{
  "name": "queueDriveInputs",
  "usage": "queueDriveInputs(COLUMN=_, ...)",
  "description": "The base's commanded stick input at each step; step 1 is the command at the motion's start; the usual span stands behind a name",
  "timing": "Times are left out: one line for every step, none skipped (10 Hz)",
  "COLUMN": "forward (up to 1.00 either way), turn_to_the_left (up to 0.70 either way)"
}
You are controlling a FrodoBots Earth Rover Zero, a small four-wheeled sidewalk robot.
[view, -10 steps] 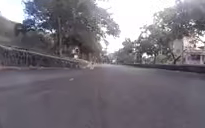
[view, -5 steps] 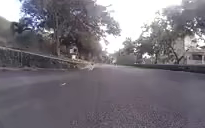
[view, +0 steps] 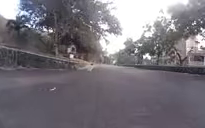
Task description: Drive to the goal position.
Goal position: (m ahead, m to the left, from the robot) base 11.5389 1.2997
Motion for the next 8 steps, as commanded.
queueDriveInputs(forward=1.0, turn_to_the_left=0.0)
queueDriveInputs(forward=1.0, turn_to_the_left=0.0)
queueDriveInputs(forward=1.0, turn_to_the_left=0.0)
queueDriveInputs(forward=1.0, turn_to_the_left=0.0)
queueDriveInputs(forward=1.0, turn_to_the_left=0.0)
queueDriveInputs(forward=1.0, turn_to_the_left=0.0)
queueDriveInputs(forward=1.0, turn_to_the_left=0.0)
queueDriveInputs(forward=1.0, turn_to_the_left=0.0)
